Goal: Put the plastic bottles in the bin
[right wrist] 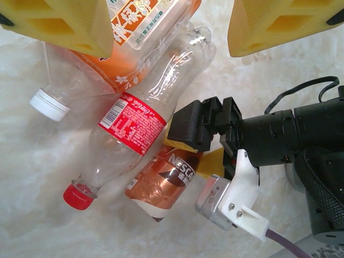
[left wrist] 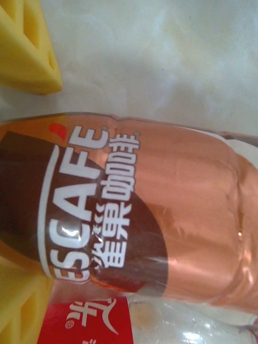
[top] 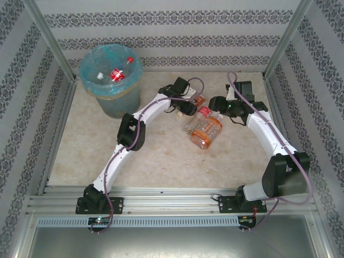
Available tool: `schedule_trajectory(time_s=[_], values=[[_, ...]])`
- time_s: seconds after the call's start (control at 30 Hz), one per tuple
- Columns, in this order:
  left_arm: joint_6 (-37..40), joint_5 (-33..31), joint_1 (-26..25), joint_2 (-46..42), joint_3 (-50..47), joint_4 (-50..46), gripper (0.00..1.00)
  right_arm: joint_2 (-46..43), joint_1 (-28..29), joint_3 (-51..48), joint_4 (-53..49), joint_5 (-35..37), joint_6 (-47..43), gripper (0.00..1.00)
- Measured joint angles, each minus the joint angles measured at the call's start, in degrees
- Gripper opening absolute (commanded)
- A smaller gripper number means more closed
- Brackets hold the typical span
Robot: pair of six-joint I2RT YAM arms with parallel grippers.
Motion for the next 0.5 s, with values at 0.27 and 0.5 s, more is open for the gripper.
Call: schedule_trajectory(time_s=[0.27, 0.5], values=[[1.95, -2.14, -0.39, 0.63, 1.20, -1.07, 0.69, 0.09, -0.02, 0.00, 0.00, 0.02, -0.20, 0.60], [2.58, -2.62, -0.37, 0.66, 1.20, -1.20, 0.64, 0.13, -0.02, 0.00, 0.00, 0.02, -0.20, 0.60]])
